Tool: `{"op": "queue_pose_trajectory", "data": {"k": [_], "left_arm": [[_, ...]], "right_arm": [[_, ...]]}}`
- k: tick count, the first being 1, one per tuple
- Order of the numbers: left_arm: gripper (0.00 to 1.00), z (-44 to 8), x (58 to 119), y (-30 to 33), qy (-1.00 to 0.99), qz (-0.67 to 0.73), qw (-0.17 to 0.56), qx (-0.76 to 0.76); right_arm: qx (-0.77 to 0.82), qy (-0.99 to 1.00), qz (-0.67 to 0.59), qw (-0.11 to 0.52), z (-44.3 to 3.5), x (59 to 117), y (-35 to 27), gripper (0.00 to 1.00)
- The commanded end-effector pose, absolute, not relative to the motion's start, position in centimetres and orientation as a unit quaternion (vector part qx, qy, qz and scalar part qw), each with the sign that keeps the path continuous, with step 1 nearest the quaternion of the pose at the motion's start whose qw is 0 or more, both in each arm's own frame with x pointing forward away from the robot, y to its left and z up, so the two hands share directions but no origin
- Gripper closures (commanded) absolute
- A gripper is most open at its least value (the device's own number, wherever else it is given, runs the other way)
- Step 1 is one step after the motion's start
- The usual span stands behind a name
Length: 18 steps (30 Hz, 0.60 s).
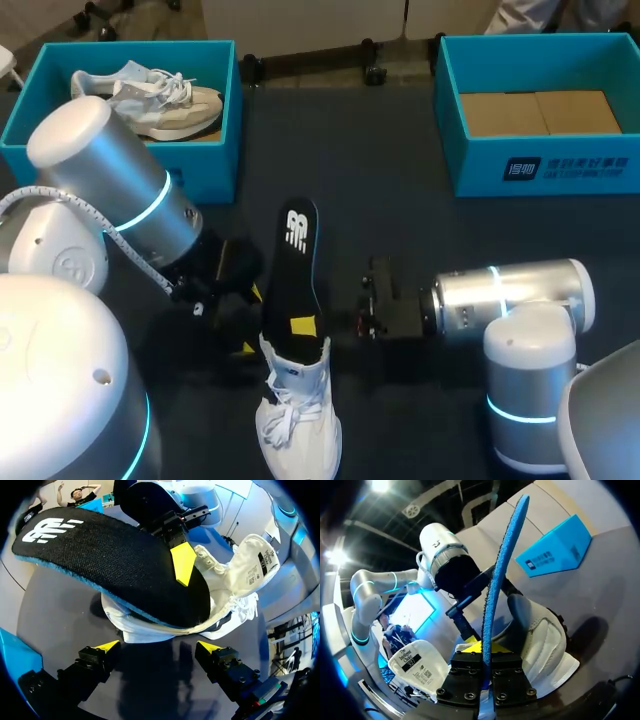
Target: Take the shoe out of the shoebox, open the shoe tongue, remove and reinsert the insole, then place the shoe into the shoebox
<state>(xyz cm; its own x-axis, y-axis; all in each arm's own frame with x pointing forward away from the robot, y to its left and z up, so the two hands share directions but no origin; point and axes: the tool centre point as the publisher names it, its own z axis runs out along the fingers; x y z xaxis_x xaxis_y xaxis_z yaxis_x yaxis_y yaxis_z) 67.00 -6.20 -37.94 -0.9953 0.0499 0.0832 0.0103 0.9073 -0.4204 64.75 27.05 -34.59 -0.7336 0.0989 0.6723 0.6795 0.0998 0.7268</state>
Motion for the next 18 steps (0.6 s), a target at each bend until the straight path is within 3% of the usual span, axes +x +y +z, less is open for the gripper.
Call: {"op": "queue_pose_trajectory", "data": {"k": [1,13,18], "left_arm": [[0.0,-38.0,66.9,-6.1,-0.975,0.216,0.044,-0.016],[0.0,-38.0,66.9,-6.1,-0.975,0.216,0.044,-0.016],[0.0,-38.0,66.9,-6.1,-0.975,0.216,0.044,-0.016]], "right_arm": [[-0.275,-0.704,-0.611,0.235,-34.6,64.4,27.3,0.79],[-0.259,-0.715,-0.609,0.226,-33.2,64.5,27.8,0.78],[-0.249,-0.718,-0.613,0.218,-32.2,64.8,28.0,0.71]]}}
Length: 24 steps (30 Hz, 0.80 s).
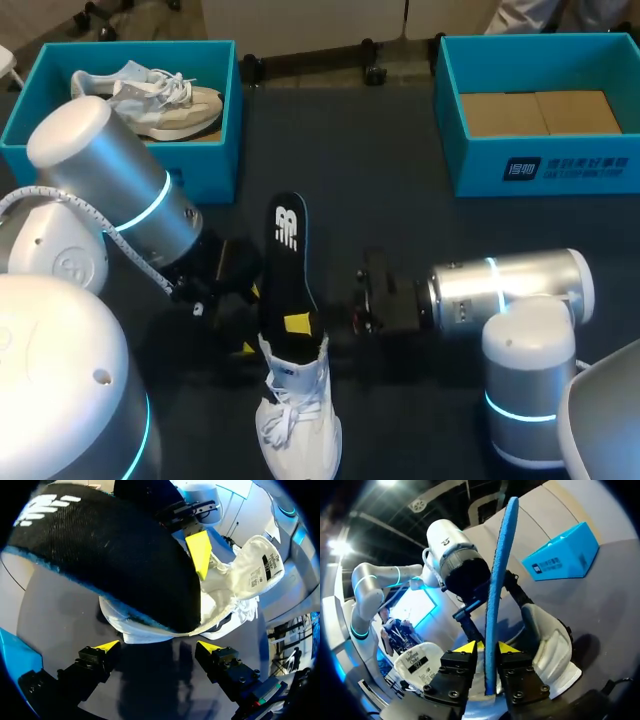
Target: Take the shoe out of the shoebox, open the shoe tongue, remove and reinsert the insole, then place the shoe into the shoebox
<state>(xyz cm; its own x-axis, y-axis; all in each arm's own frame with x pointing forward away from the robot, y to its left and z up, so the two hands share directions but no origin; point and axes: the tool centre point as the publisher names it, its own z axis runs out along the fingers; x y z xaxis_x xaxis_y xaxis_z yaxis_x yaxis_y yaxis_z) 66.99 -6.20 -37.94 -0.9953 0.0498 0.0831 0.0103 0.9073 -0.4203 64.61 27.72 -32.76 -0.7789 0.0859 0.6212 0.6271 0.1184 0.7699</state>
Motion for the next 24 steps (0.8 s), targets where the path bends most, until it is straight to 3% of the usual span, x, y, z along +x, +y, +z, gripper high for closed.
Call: {"op": "queue_pose_trajectory", "data": {"k": [1,19,22,24], "left_arm": [[0.0,-38.0,66.9,-6.1,-0.975,0.216,0.044,-0.016],[0.0,-38.0,66.9,-6.1,-0.975,0.216,0.044,-0.016],[0.0,-38.0,66.9,-6.1,-0.975,0.216,0.044,-0.016],[0.0,-38.0,66.9,-6.1,-0.975,0.216,0.044,-0.016]], "right_arm": [[-0.248,-0.718,-0.613,0.217,-32.2,64.9,28.1,0.72],[-0.239,-0.684,-0.656,0.212,-31.2,66.9,28.9,0.69],[-0.24,-0.682,-0.658,0.209,-30.9,67.0,29.0,0.71],[-0.244,-0.681,-0.66,0.203,-30.8,67.1,29.1,0.78]]}}
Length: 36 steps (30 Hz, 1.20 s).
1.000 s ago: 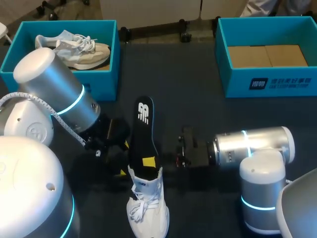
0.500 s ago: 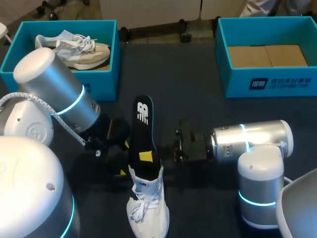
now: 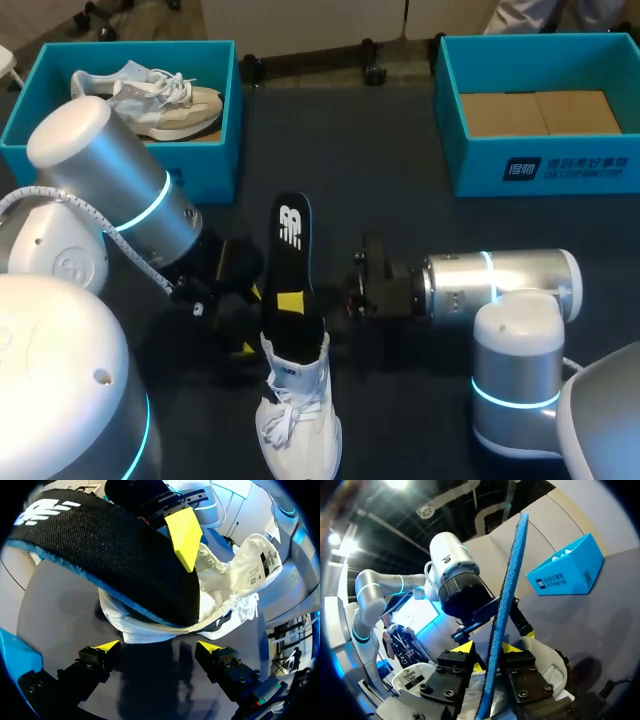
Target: Take the shoe out of the shoebox, open the shoe tongue, remove and reinsert the insole, then place the shoe into the shoebox
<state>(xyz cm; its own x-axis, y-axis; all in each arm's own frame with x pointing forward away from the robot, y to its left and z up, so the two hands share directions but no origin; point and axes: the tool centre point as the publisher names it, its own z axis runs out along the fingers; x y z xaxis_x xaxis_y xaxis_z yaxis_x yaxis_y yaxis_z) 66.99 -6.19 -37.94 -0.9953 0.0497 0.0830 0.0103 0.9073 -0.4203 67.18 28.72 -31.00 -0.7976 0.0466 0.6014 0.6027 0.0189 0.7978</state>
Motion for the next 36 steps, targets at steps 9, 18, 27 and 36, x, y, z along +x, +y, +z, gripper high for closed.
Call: {"op": "queue_pose_trajectory", "data": {"k": [9,18,27,36], "left_arm": [[0.0,-38.0,66.9,-6.1,-0.975,0.216,0.044,-0.016],[0.0,-38.0,66.9,-6.1,-0.975,0.216,0.044,-0.016],[0.0,-38.0,66.9,-6.1,-0.975,0.216,0.044,-0.016],[0.0,-38.0,66.9,-6.1,-0.975,0.216,0.044,-0.016]], "right_arm": [[-0.254,-0.68,-0.655,0.209,-31.8,67.1,29.4,1.0],[-0.273,-0.689,-0.633,0.225,-33.5,65.8,28.7,1.0],[-0.279,-0.695,-0.62,0.234,-34.5,64.4,28.1,1.0],[-0.273,-0.704,-0.616,0.225,-33.4,64.6,28.4,0.58]]}}
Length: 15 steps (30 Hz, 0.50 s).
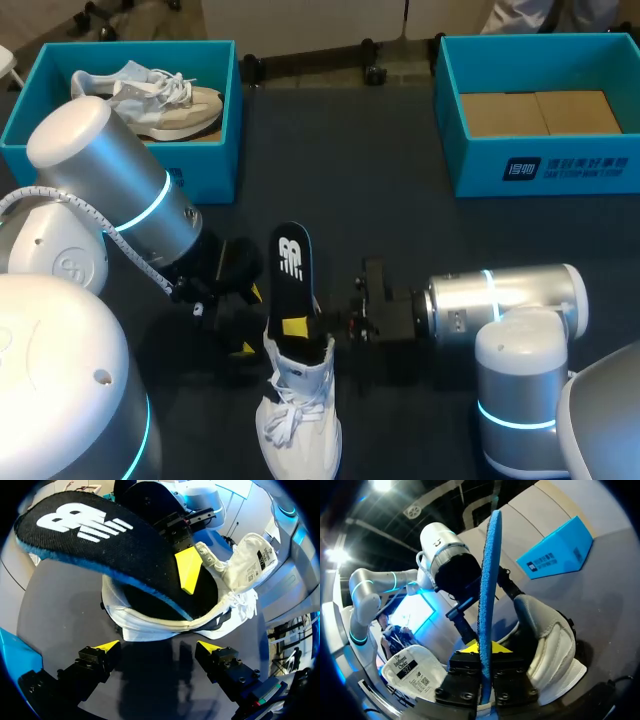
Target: Take the shoe out of the shoebox, open the shoe tongue, remove and reinsert the insole, then place the shoe into the shoebox
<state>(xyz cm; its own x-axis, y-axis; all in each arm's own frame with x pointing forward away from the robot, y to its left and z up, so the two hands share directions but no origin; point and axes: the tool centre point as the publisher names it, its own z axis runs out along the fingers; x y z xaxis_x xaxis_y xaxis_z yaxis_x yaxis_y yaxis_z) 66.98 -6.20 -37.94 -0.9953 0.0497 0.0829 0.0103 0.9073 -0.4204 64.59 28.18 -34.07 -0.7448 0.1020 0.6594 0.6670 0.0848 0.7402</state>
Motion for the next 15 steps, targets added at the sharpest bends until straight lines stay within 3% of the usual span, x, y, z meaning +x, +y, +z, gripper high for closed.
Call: {"op": "queue_pose_trajectory", "data": {"k": [1,7,12,15], "left_arm": [[0.0,-38.0,66.9,-6.1,-0.975,0.216,0.044,-0.016],[0.0,-38.0,66.9,-6.1,-0.975,0.216,0.044,-0.016],[0.0,-38.0,66.9,-6.1,-0.975,0.216,0.044,-0.016],[0.0,-38.0,66.9,-6.1,-0.975,0.216,0.044,-0.016]], "right_arm": [[-0.27,-0.706,-0.616,0.222,-33.2,64.7,28.5,0.56],[-0.257,-0.71,-0.619,0.216,-32.3,65.2,28.9,0.62],[-0.251,-0.701,-0.634,0.209,-32.0,65.8,29.0,0.61],[-0.25,-0.693,-0.644,0.207,-31.8,66.2,29.0,0.66]]}}
